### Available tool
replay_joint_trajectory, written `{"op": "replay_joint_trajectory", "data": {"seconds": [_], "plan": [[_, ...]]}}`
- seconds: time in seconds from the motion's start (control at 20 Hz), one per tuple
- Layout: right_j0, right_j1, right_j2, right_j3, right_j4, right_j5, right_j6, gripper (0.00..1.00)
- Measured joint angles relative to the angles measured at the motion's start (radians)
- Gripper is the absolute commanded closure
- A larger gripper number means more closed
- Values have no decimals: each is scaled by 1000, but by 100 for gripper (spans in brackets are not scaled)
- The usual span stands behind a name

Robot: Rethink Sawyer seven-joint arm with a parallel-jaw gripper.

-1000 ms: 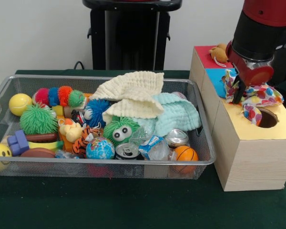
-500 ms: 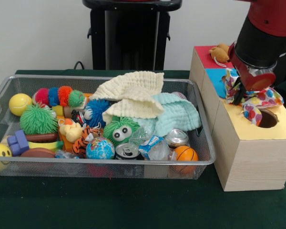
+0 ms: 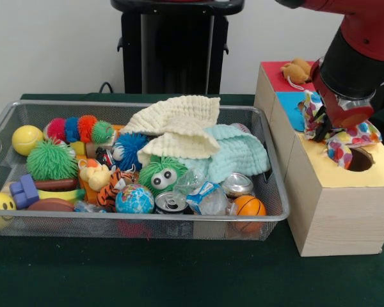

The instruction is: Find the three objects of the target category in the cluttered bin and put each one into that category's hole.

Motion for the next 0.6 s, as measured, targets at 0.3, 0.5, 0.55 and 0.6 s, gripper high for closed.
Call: {"op": "replay_joint_trajectory", "data": {"seconds": [0.3, 0.5, 0.55, 0.6], "plan": [[0, 10, -4, -29, 17, 18, 0, 100], [0, 1, -4, -39, 34, 17, 0, 100], [0, -3, -4, -39, 36, 17, 0, 100], [0, -17, -5, -38, 39, 14, 0, 100]]}}
